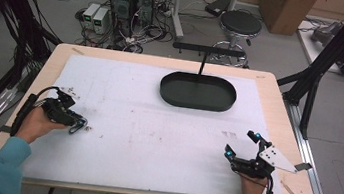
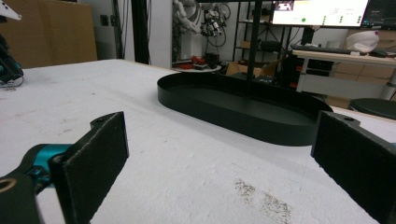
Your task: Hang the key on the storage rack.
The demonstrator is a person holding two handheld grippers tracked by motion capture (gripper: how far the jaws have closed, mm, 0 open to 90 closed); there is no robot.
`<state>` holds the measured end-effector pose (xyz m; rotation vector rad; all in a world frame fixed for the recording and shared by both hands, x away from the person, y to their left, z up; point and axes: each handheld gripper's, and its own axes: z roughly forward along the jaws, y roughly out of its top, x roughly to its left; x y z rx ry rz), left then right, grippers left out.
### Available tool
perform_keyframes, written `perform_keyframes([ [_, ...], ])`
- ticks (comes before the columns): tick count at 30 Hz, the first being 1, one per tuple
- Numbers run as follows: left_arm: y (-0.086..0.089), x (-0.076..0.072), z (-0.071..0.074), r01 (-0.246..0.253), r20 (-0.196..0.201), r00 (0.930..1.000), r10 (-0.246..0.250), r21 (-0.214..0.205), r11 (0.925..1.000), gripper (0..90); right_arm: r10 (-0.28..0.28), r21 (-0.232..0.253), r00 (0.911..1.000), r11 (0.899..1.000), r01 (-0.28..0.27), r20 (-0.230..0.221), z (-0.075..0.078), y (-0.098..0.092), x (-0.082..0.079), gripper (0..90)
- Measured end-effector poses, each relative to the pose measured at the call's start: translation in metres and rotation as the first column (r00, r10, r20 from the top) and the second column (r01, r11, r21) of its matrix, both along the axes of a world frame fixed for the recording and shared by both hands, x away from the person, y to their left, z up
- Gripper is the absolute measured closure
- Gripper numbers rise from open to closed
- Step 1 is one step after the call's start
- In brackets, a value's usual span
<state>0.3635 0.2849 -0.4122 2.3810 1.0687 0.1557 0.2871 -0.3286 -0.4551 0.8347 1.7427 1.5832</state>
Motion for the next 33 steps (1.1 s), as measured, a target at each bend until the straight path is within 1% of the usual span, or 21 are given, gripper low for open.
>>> perform_keyframes([
  [2,0.0004,-0.0002,0.0006,-0.001,-0.007,1.0,0.001,-0.005,1.0,74.4,0.001,-0.001,1.0,1.0,-0.001,0.001,-0.0001,-0.0001,0.0001,3.4],
  [8,0.0001,-0.0004,0.0008,-0.001,-0.012,0.9999,0.001,-0.008,1.0,76.5,0.0,-0.001,1.0,1.0,0.0,0.001,-0.0001,-0.0001,0.0001,3.4],
  [9,0.0003,-0.0007,0.001,-0.006,-0.016,0.9999,0.006,-0.016,0.9999,77.4,0.0,0.001,1.0,1.0,0.0,-0.001,0.0,0.0001,0.0,3.4],
  [15,0.0002,-0.0017,0.0022,-0.007,-0.018,0.9998,0.006,-0.02,0.9998,81.6,0.0,0.001,1.0,1.0,0.0,0.0,0.0,0.0001,0.0,3.4],
  [20,0.0002,-0.0019,0.0026,-0.008,-0.016,0.9998,0.008,-0.022,0.9997,82.7,0.0,0.0,1.0,1.0,0.0,0.0,0.0,0.0,0.0,3.4],
  [23,0.0009,-0.002,0.0031,-0.001,-0.018,0.9998,0.0,-0.021,0.9998,82.7,0.0,0.0,1.0,1.0,0.0,0.0,0.0,0.0,0.0,3.4],
  [26,0.001,-0.0027,0.0032,-0.002,-0.019,0.9998,0.002,-0.027,0.9996,82.4,0.0,-0.001,1.0,1.0,0.0,0.001,-0.0001,-0.0001,0.0,3.4],
  [29,0.0006,-0.0029,0.0032,-0.003,-0.017,0.9999,0.002,-0.022,0.9998,82.8,0.0,0.0,1.0,1.0,0.0,0.001,0.0,0.0,0.0,3.4],
  [32,0.0008,-0.0028,0.0033,0.006,-0.019,0.9998,-0.007,-0.02,0.9998,86.7,0.0,-0.001,1.0,1.0,0.0,0.001,-0.0001,0.0,0.0,3.4],
  [33,0.0008,-0.003,0.0032,0.005,-0.022,0.9997,-0.006,-0.03,0.9995,86.7,0.0,-0.001,1.0,1.0,0.0,0.001,-0.0001,0.0,0.0,3.4],
])
